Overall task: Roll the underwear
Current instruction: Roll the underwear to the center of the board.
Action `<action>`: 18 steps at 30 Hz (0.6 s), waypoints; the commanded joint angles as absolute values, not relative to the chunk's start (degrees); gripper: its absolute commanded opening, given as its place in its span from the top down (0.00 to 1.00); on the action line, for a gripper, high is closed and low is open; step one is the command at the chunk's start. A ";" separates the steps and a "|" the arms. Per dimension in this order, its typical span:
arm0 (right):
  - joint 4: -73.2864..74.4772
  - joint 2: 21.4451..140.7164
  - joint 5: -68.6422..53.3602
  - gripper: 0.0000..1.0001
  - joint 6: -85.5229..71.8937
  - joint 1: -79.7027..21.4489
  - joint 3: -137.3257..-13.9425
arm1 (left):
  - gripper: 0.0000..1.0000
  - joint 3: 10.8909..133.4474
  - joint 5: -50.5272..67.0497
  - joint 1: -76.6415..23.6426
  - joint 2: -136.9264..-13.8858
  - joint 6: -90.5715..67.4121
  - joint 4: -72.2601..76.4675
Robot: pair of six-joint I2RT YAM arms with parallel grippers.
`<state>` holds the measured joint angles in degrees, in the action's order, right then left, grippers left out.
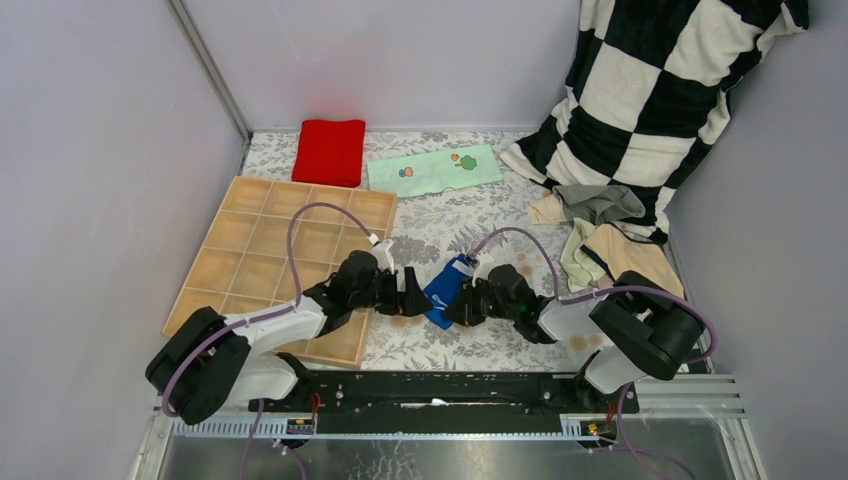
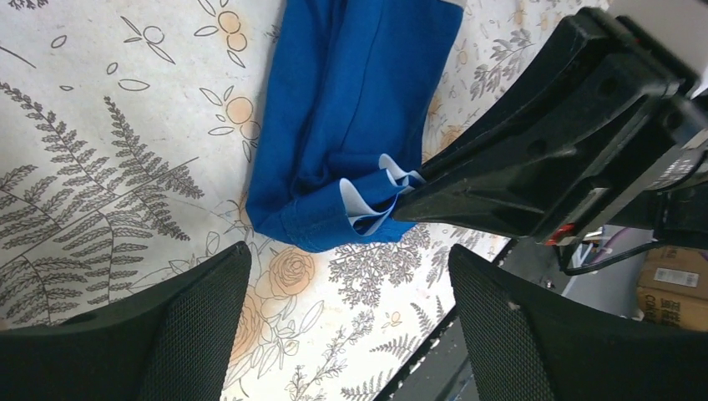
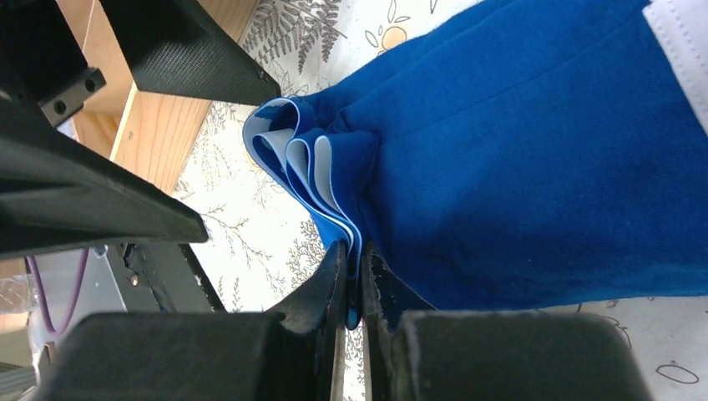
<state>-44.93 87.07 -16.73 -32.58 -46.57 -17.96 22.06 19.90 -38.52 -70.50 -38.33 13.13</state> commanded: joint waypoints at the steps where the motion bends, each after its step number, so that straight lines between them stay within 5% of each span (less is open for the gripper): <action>1: -31.89 88.42 -14.92 1.00 -34.13 -45.42 -21.48 | 0.10 23.87 17.15 -39.18 -72.47 -36.07 15.55; 18: -23.62 88.08 -14.28 1.00 -35.38 -43.95 -23.80 | 0.21 22.92 16.12 -40.50 -80.18 -36.17 25.65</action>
<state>-31.86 87.20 -17.21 -36.84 -44.97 -23.81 22.65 16.14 -39.66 -78.39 -37.41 19.40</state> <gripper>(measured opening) 0.113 0.795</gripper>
